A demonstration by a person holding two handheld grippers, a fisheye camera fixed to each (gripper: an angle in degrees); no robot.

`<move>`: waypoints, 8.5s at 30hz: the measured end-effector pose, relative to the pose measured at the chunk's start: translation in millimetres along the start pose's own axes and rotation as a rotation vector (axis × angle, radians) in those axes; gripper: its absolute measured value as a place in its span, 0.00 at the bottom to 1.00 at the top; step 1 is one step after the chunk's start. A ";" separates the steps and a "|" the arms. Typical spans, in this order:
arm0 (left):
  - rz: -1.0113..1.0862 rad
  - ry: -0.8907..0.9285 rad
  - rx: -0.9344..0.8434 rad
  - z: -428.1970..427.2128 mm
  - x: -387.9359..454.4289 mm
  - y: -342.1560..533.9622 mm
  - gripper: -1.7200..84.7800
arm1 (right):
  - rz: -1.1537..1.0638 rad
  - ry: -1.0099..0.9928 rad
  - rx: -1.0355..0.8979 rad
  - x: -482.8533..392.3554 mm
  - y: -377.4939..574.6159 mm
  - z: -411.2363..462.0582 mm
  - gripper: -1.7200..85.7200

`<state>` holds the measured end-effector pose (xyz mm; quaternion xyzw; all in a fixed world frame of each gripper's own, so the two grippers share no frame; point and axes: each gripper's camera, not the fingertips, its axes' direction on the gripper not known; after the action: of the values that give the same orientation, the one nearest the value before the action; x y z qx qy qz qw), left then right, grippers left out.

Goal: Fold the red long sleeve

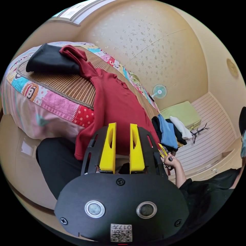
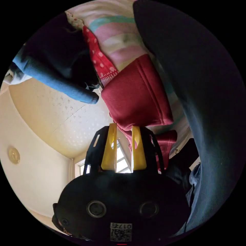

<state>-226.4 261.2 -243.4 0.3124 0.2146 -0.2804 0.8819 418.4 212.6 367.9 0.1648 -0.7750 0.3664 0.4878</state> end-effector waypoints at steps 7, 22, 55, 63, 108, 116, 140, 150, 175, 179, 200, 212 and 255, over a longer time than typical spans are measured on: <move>-0.029 0.021 -0.006 -20.4 -9.1 19.2 0.11 | -1.075 0.369 0.318 -239.6 160.1 77.2 0.05; -0.078 0.012 -0.028 -13.2 -0.9 53.0 0.11 | -1.586 0.774 -0.880 -4.8 401.6 591.4 0.09; 0.358 -0.142 0.183 102.5 63.6 -217.3 0.06 | -1.299 0.734 -0.512 61.7 242.5 461.6 0.08; 0.600 0.085 0.196 222.2 215.8 -154.1 0.07 | -1.253 0.687 -0.530 44.4 211.2 444.4 0.07; 0.233 -0.331 -0.027 182.1 15.9 -37.2 0.11 | -0.982 0.528 -0.365 -91.9 17.6 412.6 0.13; 0.246 -0.445 -0.186 230.0 25.9 -46.3 0.10 | -1.175 0.904 -0.562 -47.6 124.1 410.8 0.12; 0.143 -0.467 -0.181 142.0 -9.6 -76.7 0.17 | -1.187 0.918 -0.491 -39.0 155.4 412.4 0.16; -0.109 0.100 -0.044 48.1 -13.8 -42.0 0.08 | -0.870 0.396 -0.495 -68.9 167.0 308.8 0.06; 0.125 0.120 0.131 9.9 99.2 -164.0 0.08 | -1.197 0.531 -0.501 -228.2 235.6 331.5 0.06; 0.091 -0.143 0.151 46.8 94.0 -222.5 0.09 | -1.223 0.572 -0.403 -251.7 236.1 415.9 0.08; -0.576 0.073 -0.064 152.5 -92.2 -21.3 0.15 | -1.514 0.914 -0.238 -25.9 338.2 413.6 0.03; 0.212 0.155 -0.098 243.9 137.2 -100.6 0.07 | -1.289 0.910 -0.474 -25.8 243.3 407.1 0.02; 0.096 0.168 -0.579 320.7 34.0 7.2 0.18 | -0.353 0.042 -0.707 -182.3 98.5 227.6 0.28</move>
<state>-131.2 38.3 -30.5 0.0799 0.3427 -0.1390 0.9257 299.0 94.9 109.8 0.1099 -0.8029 -0.0092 0.5858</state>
